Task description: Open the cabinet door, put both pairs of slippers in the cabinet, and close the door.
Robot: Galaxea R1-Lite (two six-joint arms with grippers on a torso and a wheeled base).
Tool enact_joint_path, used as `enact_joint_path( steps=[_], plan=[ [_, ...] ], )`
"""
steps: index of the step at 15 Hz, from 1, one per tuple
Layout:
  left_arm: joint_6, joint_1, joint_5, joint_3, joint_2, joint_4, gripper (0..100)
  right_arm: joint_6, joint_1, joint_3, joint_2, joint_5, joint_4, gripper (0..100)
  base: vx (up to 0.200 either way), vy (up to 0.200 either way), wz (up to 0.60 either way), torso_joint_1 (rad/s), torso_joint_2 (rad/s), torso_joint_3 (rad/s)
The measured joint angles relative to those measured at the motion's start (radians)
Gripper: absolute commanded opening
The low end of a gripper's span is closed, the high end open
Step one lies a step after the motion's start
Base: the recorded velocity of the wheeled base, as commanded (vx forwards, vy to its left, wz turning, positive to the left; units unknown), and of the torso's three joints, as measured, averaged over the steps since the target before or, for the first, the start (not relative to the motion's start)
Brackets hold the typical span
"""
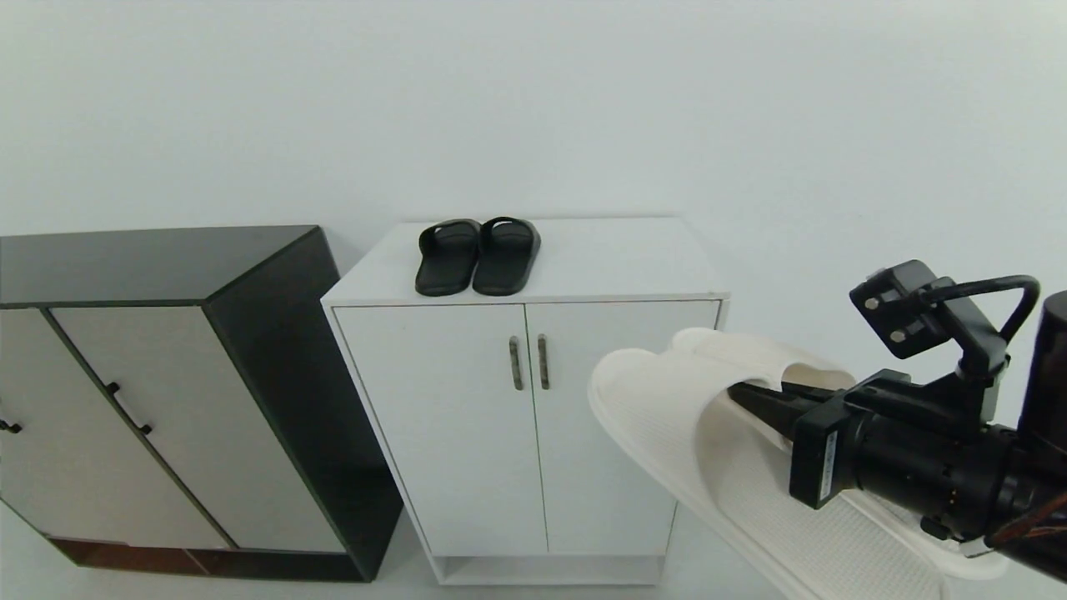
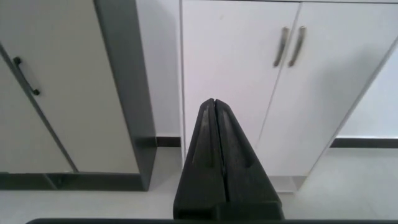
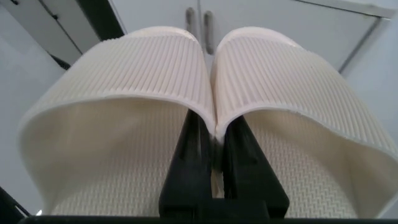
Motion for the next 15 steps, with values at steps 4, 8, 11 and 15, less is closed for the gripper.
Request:
enact_joint_path(
  steps=[4,8,11,15],
  plan=[
    [0.000,-0.001,0.000,0.000,0.000,0.000,0,-0.009,-0.016,0.059,-0.001,0.064,-0.119,0,0.000,0.000,0.00,0.000,0.00,0.000],
    [0.000,0.000,0.001,0.000,0.000,0.000,0,-0.011,-0.027,0.078,-0.002,0.066,-0.127,0,0.000,0.000,0.00,0.000,0.00,0.000],
    [0.000,0.000,0.000,0.000,0.000,0.000,0,-0.011,-0.031,0.080,-0.002,0.065,-0.126,0,0.000,0.000,0.00,-0.017,0.03,0.017],
    [0.001,0.000,0.000,0.000,0.000,0.000,0,-0.010,-0.031,0.088,-0.002,0.067,-0.128,0,0.000,0.000,0.00,-0.200,0.40,0.201]
  ],
)
